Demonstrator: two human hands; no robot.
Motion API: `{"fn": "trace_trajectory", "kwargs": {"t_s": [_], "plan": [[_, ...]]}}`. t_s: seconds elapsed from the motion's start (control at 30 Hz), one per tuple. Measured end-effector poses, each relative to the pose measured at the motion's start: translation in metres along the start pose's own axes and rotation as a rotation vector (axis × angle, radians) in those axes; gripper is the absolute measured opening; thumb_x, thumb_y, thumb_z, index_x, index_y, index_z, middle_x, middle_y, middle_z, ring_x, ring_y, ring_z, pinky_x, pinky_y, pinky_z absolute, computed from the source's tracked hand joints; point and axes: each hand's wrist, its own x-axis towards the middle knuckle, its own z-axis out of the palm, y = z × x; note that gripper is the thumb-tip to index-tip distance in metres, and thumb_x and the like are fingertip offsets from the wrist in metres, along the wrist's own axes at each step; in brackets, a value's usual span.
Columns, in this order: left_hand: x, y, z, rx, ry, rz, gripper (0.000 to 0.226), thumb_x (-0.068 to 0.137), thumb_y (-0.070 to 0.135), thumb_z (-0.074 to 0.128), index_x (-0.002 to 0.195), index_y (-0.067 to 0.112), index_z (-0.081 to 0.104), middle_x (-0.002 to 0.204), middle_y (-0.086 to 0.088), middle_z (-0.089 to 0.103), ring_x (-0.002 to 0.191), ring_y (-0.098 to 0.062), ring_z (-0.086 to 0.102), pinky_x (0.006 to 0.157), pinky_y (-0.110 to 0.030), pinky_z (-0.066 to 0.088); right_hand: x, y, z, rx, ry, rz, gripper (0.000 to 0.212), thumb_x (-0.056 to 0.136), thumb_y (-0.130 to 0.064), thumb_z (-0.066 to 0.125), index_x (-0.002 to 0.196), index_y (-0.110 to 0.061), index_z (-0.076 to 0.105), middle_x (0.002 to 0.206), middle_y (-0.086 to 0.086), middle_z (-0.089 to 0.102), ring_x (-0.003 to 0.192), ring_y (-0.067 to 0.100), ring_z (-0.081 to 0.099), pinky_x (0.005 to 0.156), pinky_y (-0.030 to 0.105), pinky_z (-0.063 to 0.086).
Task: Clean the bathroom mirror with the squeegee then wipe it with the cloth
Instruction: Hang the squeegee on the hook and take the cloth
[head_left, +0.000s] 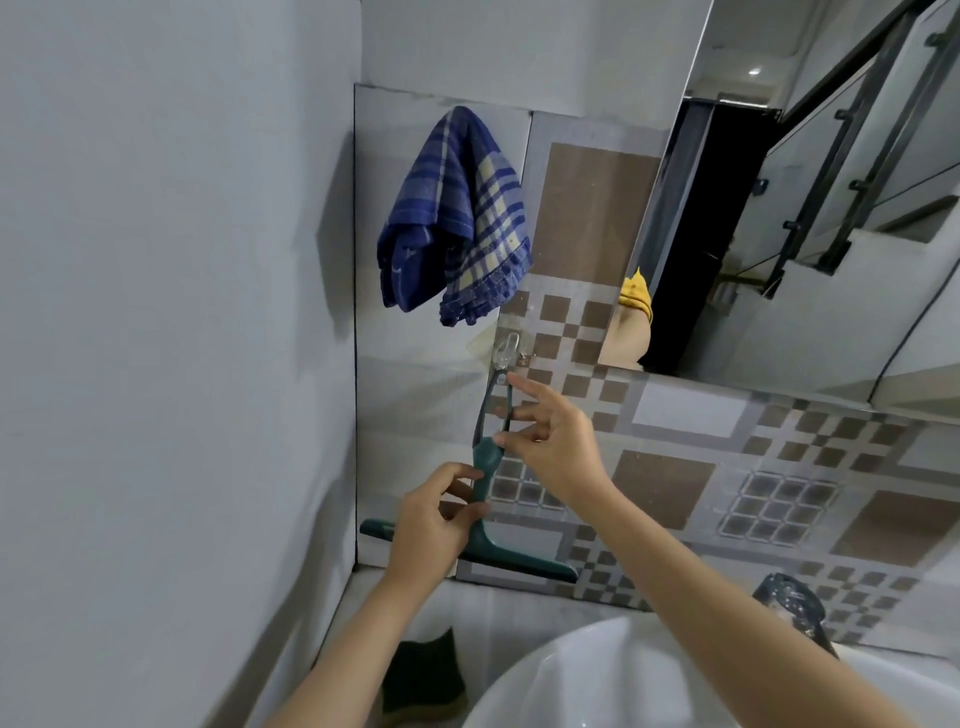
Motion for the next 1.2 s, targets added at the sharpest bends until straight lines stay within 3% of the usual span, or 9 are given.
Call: {"fn": "trace_trajectory", "kwargs": {"t_s": [0.27, 0.37, 0.47, 0.57, 0.67, 0.8, 0.97, 1.07, 1.2], "plan": [[0.0, -0.01, 0.001, -0.016, -0.059, -0.076, 0.018, 0.085, 0.009, 0.065, 0.095, 0.023, 0.064, 0.094, 0.011, 0.067, 0.091, -0.006, 0.064, 0.071, -0.016, 0.054, -0.006, 0.003, 0.001, -0.034, 0.011, 0.019, 0.063, 0.081, -0.016, 0.076, 0.136, -0.032, 0.048, 0.093, -0.009, 0.064, 0.065, -0.007, 0.063, 0.062, 0.009, 0.053], [-0.001, -0.011, 0.0, -0.038, -0.151, -0.161, 0.022, 0.085, 0.012, 0.064, 0.106, 0.021, 0.064, 0.107, 0.005, 0.068, 0.102, -0.013, 0.064, 0.083, -0.021, 0.055, -0.01, 0.0, -0.001, -0.109, 0.005, -0.001, 0.058, 0.083, -0.023, 0.074, 0.136, -0.027, 0.049, 0.101, -0.009, 0.062, 0.06, -0.008, 0.062, 0.058, 0.01, 0.053], [-0.002, -0.01, 0.0, 0.038, -0.182, -0.189, 0.03, 0.084, 0.023, 0.066, 0.113, 0.026, 0.06, 0.12, 0.004, 0.064, 0.115, -0.013, 0.057, 0.098, -0.033, 0.049, -0.012, -0.009, -0.003, -0.162, 0.035, 0.0, 0.049, 0.085, -0.027, 0.072, 0.131, -0.024, 0.055, 0.106, -0.01, 0.059, 0.071, -0.002, 0.063, 0.063, 0.013, 0.054], [-0.001, 0.005, -0.003, 0.073, -0.145, -0.172, 0.035, 0.085, 0.031, 0.065, 0.118, 0.027, 0.056, 0.124, 0.007, 0.06, 0.119, -0.011, 0.052, 0.097, -0.025, 0.045, -0.01, -0.024, -0.007, -0.199, 0.098, -0.042, 0.039, 0.086, -0.03, 0.071, 0.123, -0.022, 0.061, 0.104, -0.006, 0.064, 0.086, 0.009, 0.063, 0.071, 0.02, 0.054], [0.009, 0.041, -0.013, 0.08, 0.002, -0.014, 0.029, 0.084, 0.032, 0.064, 0.111, 0.031, 0.054, 0.11, 0.015, 0.06, 0.106, -0.005, 0.056, 0.083, -0.008, 0.044, -0.002, -0.052, -0.015, -0.135, 0.177, -0.115, 0.028, 0.086, -0.024, 0.07, 0.114, -0.018, 0.065, 0.107, -0.003, 0.068, 0.081, 0.003, 0.062, 0.063, 0.007, 0.048], [0.034, 0.101, -0.032, 0.016, 0.314, 0.278, 0.022, 0.086, 0.02, 0.065, 0.106, 0.023, 0.059, 0.104, 0.016, 0.06, 0.102, -0.001, 0.057, 0.086, -0.017, 0.05, 0.019, -0.099, -0.028, -0.032, 0.361, -0.297, 0.017, 0.086, -0.015, 0.069, 0.103, -0.013, 0.067, 0.097, 0.003, 0.069, 0.075, 0.002, 0.062, 0.067, 0.014, 0.053], [0.087, 0.153, -0.064, 0.058, 0.642, 0.494, 0.021, 0.084, 0.022, 0.061, 0.104, 0.02, 0.061, 0.106, 0.024, 0.048, 0.111, -0.017, 0.053, 0.094, -0.034, 0.047, 0.055, -0.137, -0.038, 0.062, 0.307, -0.179, 0.035, 0.09, -0.029, 0.064, 0.123, -0.023, 0.055, 0.107, -0.001, 0.061, 0.095, 0.011, 0.058, 0.08, 0.026, 0.051], [0.117, 0.17, -0.078, 0.024, 0.556, 0.347, 0.022, 0.084, 0.029, 0.059, 0.107, 0.029, 0.058, 0.108, 0.017, 0.057, 0.111, -0.012, 0.054, 0.096, -0.032, 0.045, 0.067, -0.149, -0.039, 0.208, 0.215, -0.092, 0.041, 0.092, -0.031, 0.061, 0.131, -0.026, 0.049, 0.098, 0.003, 0.066, 0.086, 0.008, 0.061, 0.068, 0.016, 0.051], [0.137, 0.185, -0.087, -0.048, 0.322, 0.144, 0.03, 0.091, 0.031, 0.055, 0.119, 0.026, 0.057, 0.11, 0.009, 0.06, 0.094, 0.001, 0.056, 0.072, -0.007, 0.042, 0.079, -0.156, -0.041, 0.29, 0.178, -0.08, 0.039, 0.092, -0.028, 0.062, 0.13, -0.027, 0.049, 0.093, 0.019, 0.071, 0.072, 0.016, 0.064, 0.058, 0.017, 0.053]]}}
